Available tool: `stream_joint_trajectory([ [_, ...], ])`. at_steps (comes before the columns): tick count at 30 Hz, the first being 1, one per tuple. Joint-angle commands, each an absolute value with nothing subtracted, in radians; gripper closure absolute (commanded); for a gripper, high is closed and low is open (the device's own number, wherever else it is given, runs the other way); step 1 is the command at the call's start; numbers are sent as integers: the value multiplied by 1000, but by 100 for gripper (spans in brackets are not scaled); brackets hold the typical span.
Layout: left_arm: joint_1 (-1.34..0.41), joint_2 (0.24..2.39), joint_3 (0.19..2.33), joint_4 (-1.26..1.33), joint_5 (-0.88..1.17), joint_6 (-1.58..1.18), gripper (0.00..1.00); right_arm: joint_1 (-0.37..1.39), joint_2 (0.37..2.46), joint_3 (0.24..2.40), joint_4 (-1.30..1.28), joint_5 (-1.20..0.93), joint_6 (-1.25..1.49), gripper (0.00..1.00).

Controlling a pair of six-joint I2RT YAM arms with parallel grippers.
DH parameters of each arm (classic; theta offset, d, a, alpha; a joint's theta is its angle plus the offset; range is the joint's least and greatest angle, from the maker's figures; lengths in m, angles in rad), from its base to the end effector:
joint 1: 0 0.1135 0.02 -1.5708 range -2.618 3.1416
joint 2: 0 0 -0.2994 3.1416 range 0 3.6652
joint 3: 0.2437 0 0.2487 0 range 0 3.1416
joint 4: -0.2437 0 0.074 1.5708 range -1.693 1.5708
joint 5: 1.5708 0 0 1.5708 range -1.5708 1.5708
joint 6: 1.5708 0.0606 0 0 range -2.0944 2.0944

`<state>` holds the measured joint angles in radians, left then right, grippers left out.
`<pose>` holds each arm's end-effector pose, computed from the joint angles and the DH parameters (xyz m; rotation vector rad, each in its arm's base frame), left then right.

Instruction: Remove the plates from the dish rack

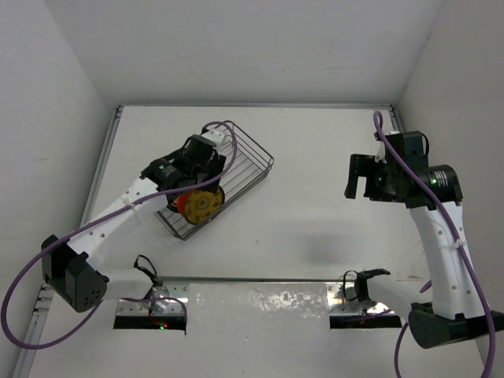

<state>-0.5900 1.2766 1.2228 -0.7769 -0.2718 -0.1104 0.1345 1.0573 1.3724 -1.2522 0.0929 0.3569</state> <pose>0.2306 -0.1349 0.3492 0.4387 2.3211 -0.0110 0.1626 0.0163 0.3979 0.3158 2.4842 0.0868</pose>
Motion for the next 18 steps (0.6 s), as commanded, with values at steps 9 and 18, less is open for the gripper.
stream_joint_trajectory([
  [9, -592, 1359, 1077, -640, -388, -95, 55, 141, 1078, 1391, -1212, 78, 331, 1],
  [18, -591, 1404, 1077, -635, -457, -94, 57, 144, 1092, 1388, -1200, 60, 327, 1],
])
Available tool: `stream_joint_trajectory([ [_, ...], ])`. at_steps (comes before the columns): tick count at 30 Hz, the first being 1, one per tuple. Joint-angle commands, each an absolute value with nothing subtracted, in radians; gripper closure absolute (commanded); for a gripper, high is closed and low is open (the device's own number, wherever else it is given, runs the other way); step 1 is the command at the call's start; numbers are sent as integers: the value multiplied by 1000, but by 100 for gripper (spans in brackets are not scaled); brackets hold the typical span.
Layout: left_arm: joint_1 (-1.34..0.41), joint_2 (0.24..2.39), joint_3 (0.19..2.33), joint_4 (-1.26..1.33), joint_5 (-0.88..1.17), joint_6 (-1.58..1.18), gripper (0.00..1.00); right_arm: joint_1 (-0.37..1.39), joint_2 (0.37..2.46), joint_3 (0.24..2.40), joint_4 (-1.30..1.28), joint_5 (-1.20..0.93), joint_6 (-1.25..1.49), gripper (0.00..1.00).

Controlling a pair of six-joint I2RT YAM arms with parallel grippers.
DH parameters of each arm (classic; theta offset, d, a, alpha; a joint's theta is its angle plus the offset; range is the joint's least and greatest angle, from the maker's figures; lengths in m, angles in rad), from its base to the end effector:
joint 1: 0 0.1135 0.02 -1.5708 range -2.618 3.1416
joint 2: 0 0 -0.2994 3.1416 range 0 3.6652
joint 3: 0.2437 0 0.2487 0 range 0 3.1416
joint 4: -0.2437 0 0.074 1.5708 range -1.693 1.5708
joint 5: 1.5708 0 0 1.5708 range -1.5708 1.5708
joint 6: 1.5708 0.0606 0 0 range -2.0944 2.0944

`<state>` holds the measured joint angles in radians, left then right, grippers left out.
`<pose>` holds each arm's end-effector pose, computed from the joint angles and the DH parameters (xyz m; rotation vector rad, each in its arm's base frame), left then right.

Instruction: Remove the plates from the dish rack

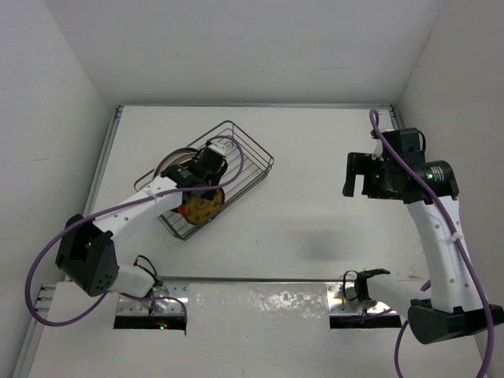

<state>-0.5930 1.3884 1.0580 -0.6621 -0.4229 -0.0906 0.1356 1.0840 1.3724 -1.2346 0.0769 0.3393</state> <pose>0.2495 -0.1382 0.2782 0.4576 2.4130 0.2513 0.1719 0.0188 0.3953 0.2869 2.4992 0.0970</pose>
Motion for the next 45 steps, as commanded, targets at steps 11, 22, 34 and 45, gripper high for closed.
stream_joint_trajectory([
  [11, -592, 1408, 1139, -721, -495, -123, 98, 146, 1089, 1402, -1200, 74, 336, 1],
  [22, -591, 1422, 1488, -931, -474, -90, 100, 146, 1088, 1382, -1115, -6, 408, 1],
  [34, -592, 1373, 1616, -567, 273, -391, 100, 150, 1126, 1187, -281, -670, 799, 1],
  [45, -592, 1408, 1405, -232, 505, -611, 99, 186, 1207, 1141, -235, -649, 784, 87],
])
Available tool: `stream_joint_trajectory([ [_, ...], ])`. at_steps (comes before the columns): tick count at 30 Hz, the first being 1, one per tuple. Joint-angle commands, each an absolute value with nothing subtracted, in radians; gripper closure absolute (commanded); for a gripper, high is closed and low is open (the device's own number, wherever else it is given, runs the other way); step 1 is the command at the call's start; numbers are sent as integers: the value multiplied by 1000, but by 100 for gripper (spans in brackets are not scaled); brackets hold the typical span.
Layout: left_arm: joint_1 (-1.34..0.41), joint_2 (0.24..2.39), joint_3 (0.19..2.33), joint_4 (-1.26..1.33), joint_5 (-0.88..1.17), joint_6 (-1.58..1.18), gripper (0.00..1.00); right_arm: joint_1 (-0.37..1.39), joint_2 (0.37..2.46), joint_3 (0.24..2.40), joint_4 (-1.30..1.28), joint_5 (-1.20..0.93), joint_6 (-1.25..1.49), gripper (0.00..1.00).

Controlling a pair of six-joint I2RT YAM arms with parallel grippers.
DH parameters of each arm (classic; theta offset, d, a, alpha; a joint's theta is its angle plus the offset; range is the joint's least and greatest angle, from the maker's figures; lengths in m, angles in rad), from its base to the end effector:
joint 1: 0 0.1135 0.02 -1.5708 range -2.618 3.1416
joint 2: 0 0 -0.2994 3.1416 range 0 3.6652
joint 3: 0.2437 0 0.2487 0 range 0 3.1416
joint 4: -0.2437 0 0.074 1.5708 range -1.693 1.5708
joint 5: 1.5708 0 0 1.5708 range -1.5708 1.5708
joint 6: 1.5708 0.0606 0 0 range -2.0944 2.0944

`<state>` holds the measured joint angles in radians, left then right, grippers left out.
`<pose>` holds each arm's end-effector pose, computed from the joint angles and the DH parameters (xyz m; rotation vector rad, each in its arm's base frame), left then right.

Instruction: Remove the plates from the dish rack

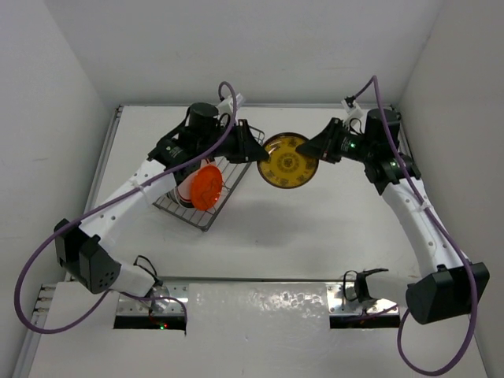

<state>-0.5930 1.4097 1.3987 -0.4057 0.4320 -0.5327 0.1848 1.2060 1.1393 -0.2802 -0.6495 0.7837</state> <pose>0.2611 -0.2066 0.4141 0.3658 2.1054 -1.1274 0.2616 0.0862 0.3954 0.1384 2.0499 1.2491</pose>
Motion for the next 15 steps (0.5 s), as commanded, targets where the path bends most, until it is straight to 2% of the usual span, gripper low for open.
stream_joint_trajectory([
  [1, -591, 1414, 1405, -245, 488, -611, 85, 187, 1209, 1146, -280, -629, 758, 95],
  [2, -589, 1423, 1407, -255, 442, -611, 73, 184, 1212, 1153, -310, -600, 738, 97],
  [3, -591, 1428, 1416, -297, 408, -607, 50, 184, 1213, 1173, -387, -516, 694, 100],
  [4, -591, 1451, 1443, -375, 252, -600, 27, 169, 1227, 1189, -463, -409, 663, 100],
  [5, -591, 1463, 1466, -441, 177, -594, 2, 169, 1227, 1189, -500, -338, 657, 100],
  [7, -589, 1486, 1521, -628, 24, -559, 0, 132, 1233, 1145, -537, -202, 658, 100],
  [9, -591, 1505, 1569, -707, -145, -517, 0, 101, 1236, 1059, -537, -15, 683, 100],
  [12, -589, 1525, 1600, -820, -242, -418, 0, 49, 1256, 930, -411, 125, 696, 100],
  [15, -589, 1537, 1606, -900, -291, -333, 0, -68, 1339, 852, -227, 82, 725, 100],
])
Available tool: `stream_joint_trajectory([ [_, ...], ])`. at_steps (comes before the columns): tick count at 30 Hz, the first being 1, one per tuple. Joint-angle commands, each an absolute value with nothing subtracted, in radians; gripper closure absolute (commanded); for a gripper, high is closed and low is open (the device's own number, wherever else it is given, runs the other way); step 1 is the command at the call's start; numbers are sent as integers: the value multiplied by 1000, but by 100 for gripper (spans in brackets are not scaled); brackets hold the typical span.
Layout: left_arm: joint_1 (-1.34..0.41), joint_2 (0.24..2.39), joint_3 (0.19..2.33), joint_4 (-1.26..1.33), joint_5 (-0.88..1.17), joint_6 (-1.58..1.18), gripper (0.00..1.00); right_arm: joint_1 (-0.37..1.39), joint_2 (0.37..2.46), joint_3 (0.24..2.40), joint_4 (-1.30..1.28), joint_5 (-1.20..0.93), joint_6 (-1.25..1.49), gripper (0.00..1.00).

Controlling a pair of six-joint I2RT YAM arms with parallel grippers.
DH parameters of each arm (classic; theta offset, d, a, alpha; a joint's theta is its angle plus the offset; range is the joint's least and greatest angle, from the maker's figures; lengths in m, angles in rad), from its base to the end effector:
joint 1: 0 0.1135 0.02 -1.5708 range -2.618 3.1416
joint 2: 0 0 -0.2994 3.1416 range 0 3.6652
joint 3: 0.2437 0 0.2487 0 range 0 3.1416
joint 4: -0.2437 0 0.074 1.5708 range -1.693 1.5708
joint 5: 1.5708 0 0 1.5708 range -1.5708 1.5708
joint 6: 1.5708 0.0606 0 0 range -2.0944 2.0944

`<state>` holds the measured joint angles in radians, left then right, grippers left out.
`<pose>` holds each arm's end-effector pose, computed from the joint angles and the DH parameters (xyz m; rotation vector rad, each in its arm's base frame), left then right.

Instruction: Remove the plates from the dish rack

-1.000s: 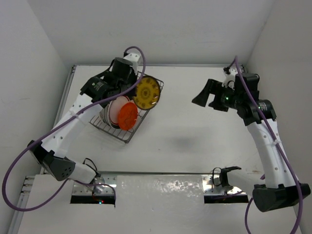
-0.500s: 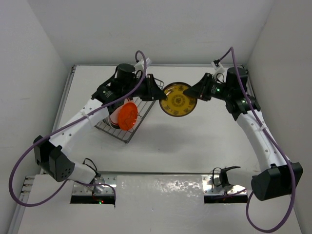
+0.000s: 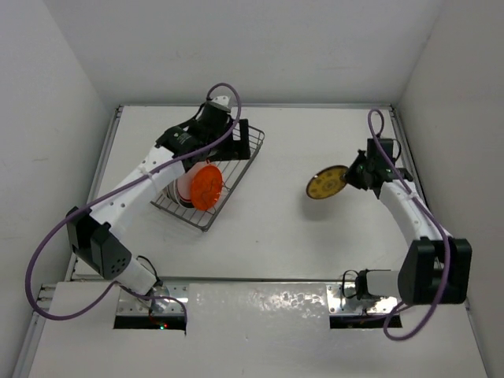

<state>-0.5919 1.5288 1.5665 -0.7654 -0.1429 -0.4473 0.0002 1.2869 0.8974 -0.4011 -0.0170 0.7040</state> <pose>0.2923 -0.1861 0.3926 0.0932 2.3162 -0.3719 0.2769 0.0011 0.2691 0.8162 2.2471 0.3581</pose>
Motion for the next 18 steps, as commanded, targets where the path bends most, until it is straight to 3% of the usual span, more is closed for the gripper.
stream_joint_trajectory([
  [1, -589, 1532, 1591, -913, -299, -299, 0, -87, 1398, 841, -139, 66, 748, 99],
  [7, -591, 1513, 1546, -943, -290, -212, 0, -132, 1647, 978, -87, 38, 710, 97],
  [9, -589, 1514, 1534, -948, -305, -195, 0, -135, 1735, 1049, -101, 51, 700, 92],
  [11, -589, 1522, 1511, -939, -310, -172, 0, -138, 1790, 1101, -155, 48, 686, 44],
  [13, -589, 1546, 1506, -940, -311, -152, 1, -140, 1838, 1167, -211, 64, 684, 30],
  [16, -577, 1583, 1496, -930, -342, -129, 7, -138, 1800, 1181, -212, 110, 689, 17],
  [17, -563, 1594, 1496, -931, -341, -124, 9, -138, 1784, 1178, -210, 115, 684, 2],
  [18, -554, 1601, 1493, -936, -341, -118, 15, -138, 1760, 1193, -260, 121, 670, 1],
])
